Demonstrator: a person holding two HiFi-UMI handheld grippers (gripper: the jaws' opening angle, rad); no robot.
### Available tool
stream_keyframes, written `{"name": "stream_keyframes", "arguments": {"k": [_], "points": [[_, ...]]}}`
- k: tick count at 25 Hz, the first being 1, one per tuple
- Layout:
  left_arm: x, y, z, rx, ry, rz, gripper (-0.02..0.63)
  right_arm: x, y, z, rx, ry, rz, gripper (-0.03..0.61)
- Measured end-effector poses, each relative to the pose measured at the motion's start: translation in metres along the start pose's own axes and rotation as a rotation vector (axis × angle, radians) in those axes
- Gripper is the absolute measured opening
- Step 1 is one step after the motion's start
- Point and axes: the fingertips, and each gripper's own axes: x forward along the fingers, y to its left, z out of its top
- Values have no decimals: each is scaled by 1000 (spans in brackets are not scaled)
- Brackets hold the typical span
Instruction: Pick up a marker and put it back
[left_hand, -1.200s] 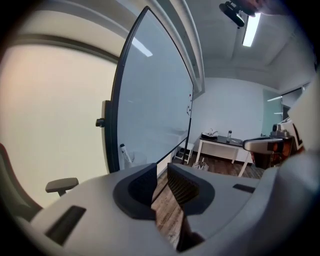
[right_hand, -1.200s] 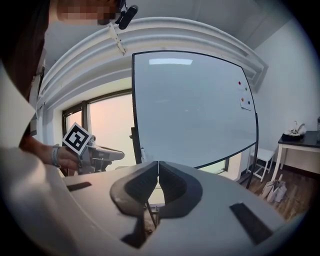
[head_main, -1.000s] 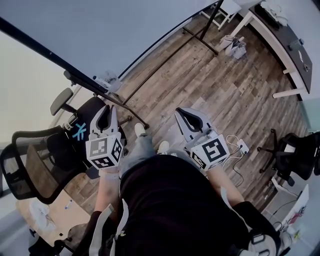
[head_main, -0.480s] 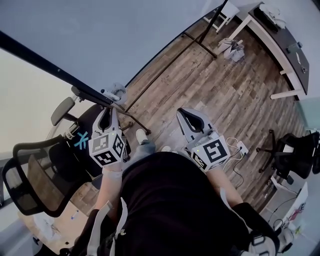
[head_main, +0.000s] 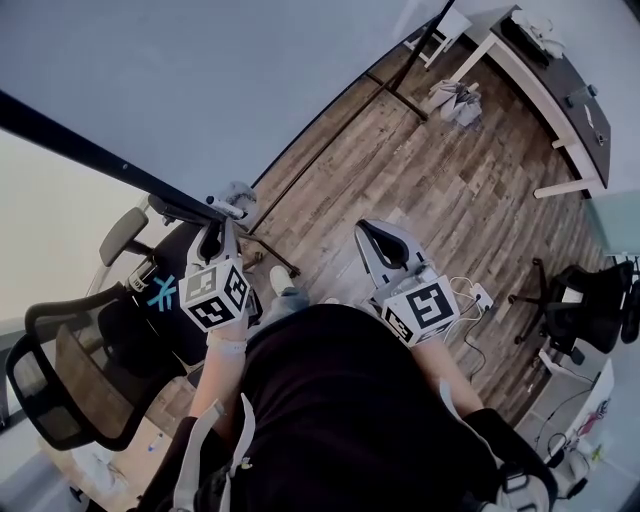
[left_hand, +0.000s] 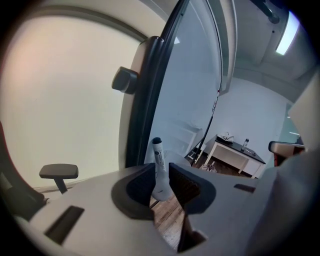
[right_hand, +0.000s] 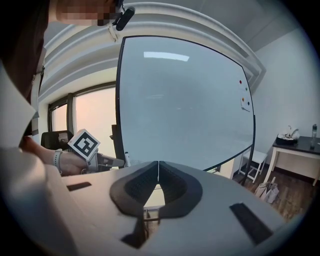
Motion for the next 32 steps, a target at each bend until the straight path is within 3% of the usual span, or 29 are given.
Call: {"name": "stream_keyframes", "arguments": {"k": [15,24,32], "points": [[18,-2,1,-22,12,-12,86,4,-1,3,-3,9,-21,17],[21,-1,0,-40,14,22,88,3,-1,3,-1,4,-33,17],[20,-1,0,-3,18,30,94,1,-1,0,5,9,-38,17]]}}
